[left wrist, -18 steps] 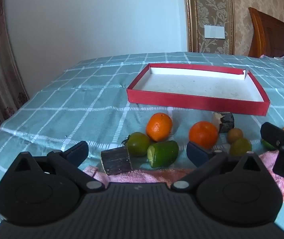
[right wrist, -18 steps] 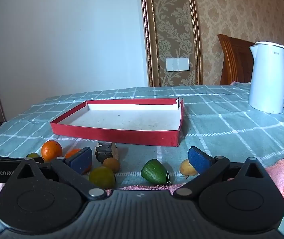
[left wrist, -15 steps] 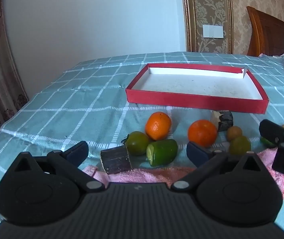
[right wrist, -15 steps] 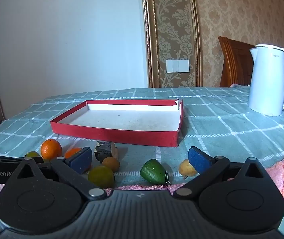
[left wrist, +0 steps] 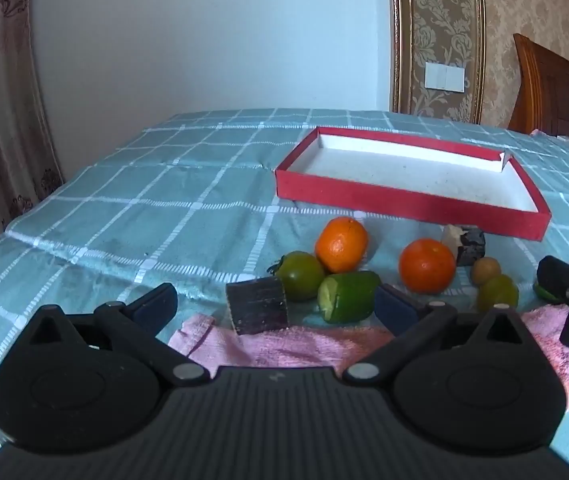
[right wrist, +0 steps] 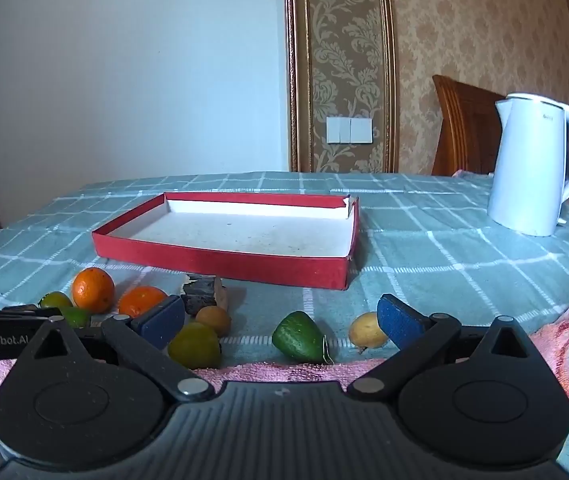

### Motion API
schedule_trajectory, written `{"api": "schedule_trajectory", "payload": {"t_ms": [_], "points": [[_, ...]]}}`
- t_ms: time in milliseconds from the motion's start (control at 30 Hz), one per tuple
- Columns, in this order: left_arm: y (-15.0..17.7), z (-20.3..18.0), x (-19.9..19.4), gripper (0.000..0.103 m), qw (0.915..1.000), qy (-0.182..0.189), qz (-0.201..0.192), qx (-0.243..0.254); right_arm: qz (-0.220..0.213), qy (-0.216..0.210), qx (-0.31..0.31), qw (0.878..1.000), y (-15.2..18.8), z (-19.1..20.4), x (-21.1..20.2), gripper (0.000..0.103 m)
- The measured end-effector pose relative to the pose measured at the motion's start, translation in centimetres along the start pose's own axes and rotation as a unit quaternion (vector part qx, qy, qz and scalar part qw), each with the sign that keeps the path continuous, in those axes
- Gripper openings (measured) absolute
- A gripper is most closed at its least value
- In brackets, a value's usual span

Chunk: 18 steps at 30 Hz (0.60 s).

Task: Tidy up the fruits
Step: 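Reach the right gripper to the small yellow pear and close on it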

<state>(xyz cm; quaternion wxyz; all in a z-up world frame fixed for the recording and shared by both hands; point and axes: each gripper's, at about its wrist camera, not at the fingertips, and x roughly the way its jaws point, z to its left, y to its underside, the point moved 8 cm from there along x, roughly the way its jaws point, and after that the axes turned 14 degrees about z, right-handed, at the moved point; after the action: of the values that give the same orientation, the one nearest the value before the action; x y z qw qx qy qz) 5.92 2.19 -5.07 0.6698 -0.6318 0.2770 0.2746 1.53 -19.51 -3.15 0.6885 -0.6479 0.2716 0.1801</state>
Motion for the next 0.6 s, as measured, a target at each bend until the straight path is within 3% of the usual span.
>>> {"api": "schedule_trajectory", "payload": {"t_ms": [133,367,500,600], "points": [[0.6,0.3,0.6,0.103,0.9994,0.023,0.024,-0.007,0.01,-0.009,0.007,1.0,0.3,-0.1,0.3,0.103],[0.3,0.8,-0.7,0.103,0.9992,0.02,-0.033,-0.008,0.005,-0.008,0.007,1.0,0.3,0.2,0.0,0.103],[0.3,0.1,-0.5,0.103,0.9981,0.055,-0.027,-0.003,0.002,-0.006,0.007,1.0,0.3,0.3,-0.2,0.103],[0.5,-0.4,-0.2,0.103,0.9986,0.046,-0.023,0.012,-0.005,0.003,0.0,1.0,0.5,0.2,-0.4,0.103]]}}
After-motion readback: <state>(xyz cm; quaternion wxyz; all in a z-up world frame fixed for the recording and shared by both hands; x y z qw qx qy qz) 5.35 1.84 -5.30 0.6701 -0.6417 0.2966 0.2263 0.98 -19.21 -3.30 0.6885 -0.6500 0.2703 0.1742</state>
